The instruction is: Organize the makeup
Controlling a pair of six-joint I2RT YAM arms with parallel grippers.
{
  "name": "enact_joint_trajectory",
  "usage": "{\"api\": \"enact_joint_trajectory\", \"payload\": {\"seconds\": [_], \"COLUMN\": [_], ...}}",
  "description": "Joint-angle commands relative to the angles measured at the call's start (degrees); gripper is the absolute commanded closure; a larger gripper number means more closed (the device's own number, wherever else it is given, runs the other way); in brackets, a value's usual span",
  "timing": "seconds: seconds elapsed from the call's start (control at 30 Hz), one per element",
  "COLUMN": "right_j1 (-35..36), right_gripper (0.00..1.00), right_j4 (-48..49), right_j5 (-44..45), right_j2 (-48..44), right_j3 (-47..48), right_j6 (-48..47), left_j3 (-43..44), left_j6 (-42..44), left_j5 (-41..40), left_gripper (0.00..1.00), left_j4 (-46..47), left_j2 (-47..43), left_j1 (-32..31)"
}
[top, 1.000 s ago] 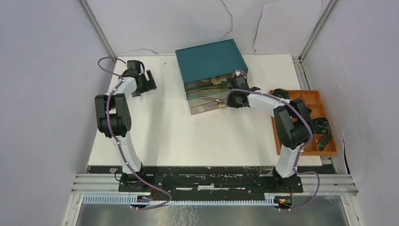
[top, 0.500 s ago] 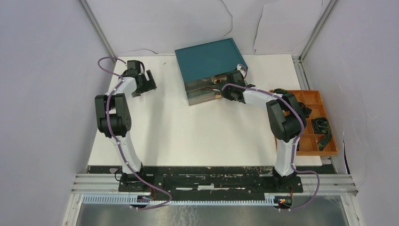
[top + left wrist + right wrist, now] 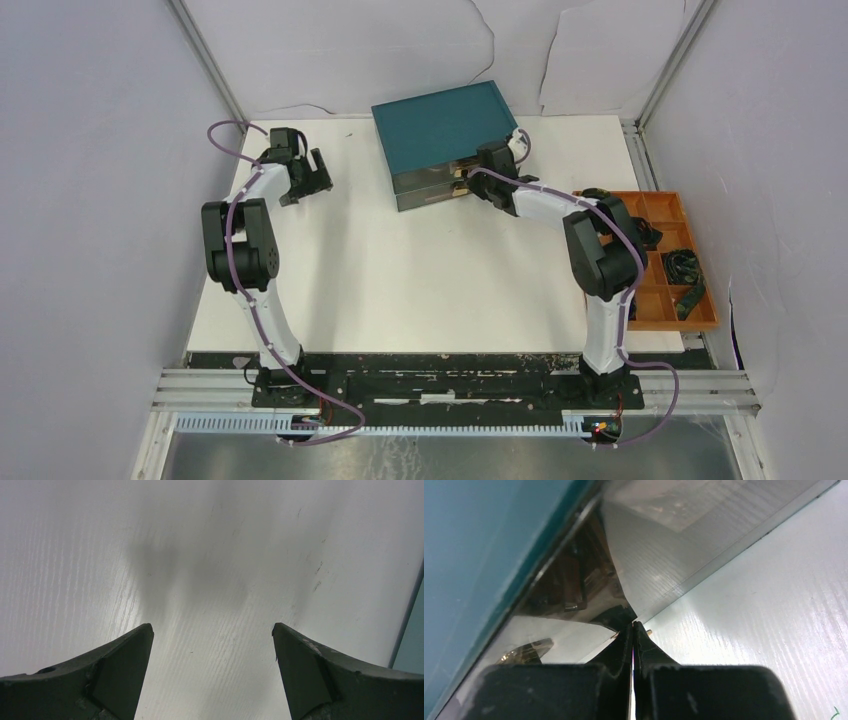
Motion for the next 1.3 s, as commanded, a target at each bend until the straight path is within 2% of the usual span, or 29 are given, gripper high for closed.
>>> {"api": "enact_joint_trajectory", "payload": {"seconds": [0.0, 0.17, 0.33, 0.5, 0.53, 0.7, 0.73, 0.77, 0.8, 0.83, 1.0, 1.07, 1.17, 1.27], "right_j1": [0.7, 1.8, 2.8, 2.7, 2.7, 0.7, 0.0, -0.5, -1.0, -1.7, -6.0, -8.4, -12.8, -15.6], "right_gripper": [0.99, 0.99, 0.99, 0.97, 0.93, 0.50, 0.40, 0.25, 0.04, 0.01, 0.00, 0.00, 0.00, 0.00], "right_j4": [2.7, -1.4, -7.0, -15.5, -18.2, -26.6, -27.2, -27.8, -28.1, -28.6, -30.7, -28.9, -24.7, -16.9], "right_j5": [2.3, 1.6, -0.1, -2.9, -2.2, 2.3, 2.9, 3.8, 4.3, 4.1, 2.4, 1.6, 1.1, 1.3], "right_j2": [0.0, -4.3, -12.4, -20.7, -22.4, -33.8, -36.0, -37.6, -38.9, -39.9, -40.7, -41.1, -41.7, -43.9], "right_j3": [3.4, 1.7, -2.4, -4.3, -4.2, -8.1, -9.8, -10.4, -11.7, -12.5, -14.9, -17.4, -21.8, -27.9], "right_j6": [1.1, -1.6, -7.1, -24.0, -27.7, -40.1, -41.9, -43.3, -44.6, -45.8, -50.7, -51.9, -53.0, -52.7], "left_j3": [-0.1, 0.1, -0.1, -3.8, -4.9, -11.6, -14.0, -16.7, -19.5, -22.2, -33.3, -38.4, -47.9, -50.3], "left_j6": [3.0, 3.4, 4.6, 6.8, 7.3, 11.6, 12.2, 12.8, 13.6, 14.6, 16.8, 16.2, 16.2, 15.7], "left_j5": [-0.5, -0.8, -1.9, 0.7, 1.9, 8.3, 9.2, 9.9, 10.6, 11.1, 11.7, 13.4, 12.7, 12.0], "left_gripper": [0.04, 0.03, 0.02, 0.01, 0.01, 0.00, 0.01, 0.01, 0.01, 0.01, 0.01, 0.01, 0.01, 0.01], "left_j4": [1.6, 1.4, 1.2, 4.0, 5.5, 13.2, 15.6, 18.5, 21.5, 24.3, 34.2, 40.3, 54.6, 57.2], "left_j2": [-3.8, -4.4, -6.4, -10.9, -12.0, -17.3, -19.0, -20.3, -21.6, -22.5, -24.6, -25.7, -27.0, -26.4], "left_j1": [-0.3, -0.3, -0.3, -0.4, -0.4, -0.4, -0.3, -0.3, -0.3, -0.3, -0.3, -0.3, -0.3, 0.0]}}
